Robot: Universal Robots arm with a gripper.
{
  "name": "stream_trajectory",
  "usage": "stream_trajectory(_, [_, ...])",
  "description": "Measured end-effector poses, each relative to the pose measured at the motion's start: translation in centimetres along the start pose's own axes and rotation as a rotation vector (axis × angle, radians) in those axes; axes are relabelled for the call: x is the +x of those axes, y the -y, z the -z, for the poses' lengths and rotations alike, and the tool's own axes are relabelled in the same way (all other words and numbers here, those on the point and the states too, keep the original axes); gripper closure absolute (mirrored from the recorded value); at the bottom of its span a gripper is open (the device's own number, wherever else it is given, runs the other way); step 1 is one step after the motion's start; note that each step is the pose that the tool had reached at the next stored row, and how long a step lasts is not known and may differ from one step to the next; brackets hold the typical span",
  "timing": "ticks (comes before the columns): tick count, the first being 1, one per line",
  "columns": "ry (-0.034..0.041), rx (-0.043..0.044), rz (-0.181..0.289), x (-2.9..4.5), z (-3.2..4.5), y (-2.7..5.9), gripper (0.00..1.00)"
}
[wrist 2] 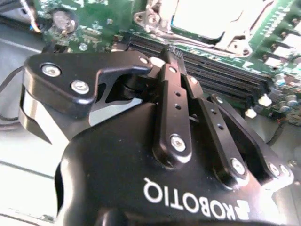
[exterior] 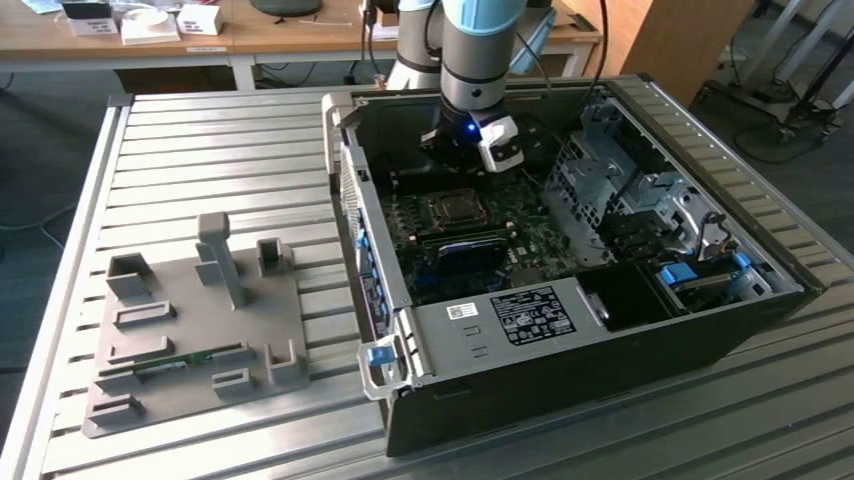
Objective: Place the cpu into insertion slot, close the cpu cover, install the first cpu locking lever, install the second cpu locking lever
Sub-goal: 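Install the first cpu locking lever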
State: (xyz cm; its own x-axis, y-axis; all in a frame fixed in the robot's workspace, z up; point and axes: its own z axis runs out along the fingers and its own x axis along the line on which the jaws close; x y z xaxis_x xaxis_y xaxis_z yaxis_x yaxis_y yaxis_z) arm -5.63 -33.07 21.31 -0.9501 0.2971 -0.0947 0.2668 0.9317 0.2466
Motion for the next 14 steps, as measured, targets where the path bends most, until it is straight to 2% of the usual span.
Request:
stream_trajectory(2, [-0.0181, 0.0190, -0.003, -0.02, 0.00, 0.00, 0.89])
stream_trajectory(4, [-0.0358, 0.0457, -0.005, -0.02, 0.00, 0.00, 0.89])
stream_trajectory(5, [-0.0428, 0.0626, -0.005, -0.02, 0.00, 0.00, 0.89])
stream_trajectory(6, [-0.0497, 0.0847, -0.005, -0.02, 0.00, 0.00, 0.89])
stream_trajectory(7, [-0.0547, 0.1028, -0.005, -0.02, 0.00, -0.01, 0.89])
stream_trajectory(8, [-0.0592, 0.1173, -0.005, -0.03, 0.00, -0.01, 0.89])
stream_trajectory(9, [-0.0632, 0.1270, -0.005, -0.03, 0.00, -0.01, 0.89])
stream_trajectory(11, [-0.0669, 0.1365, -0.004, -0.03, -0.01, -0.01, 0.89])
stream_trajectory(14, [-0.0674, 0.1370, -0.004, -0.03, 0.00, 0.00, 0.89])
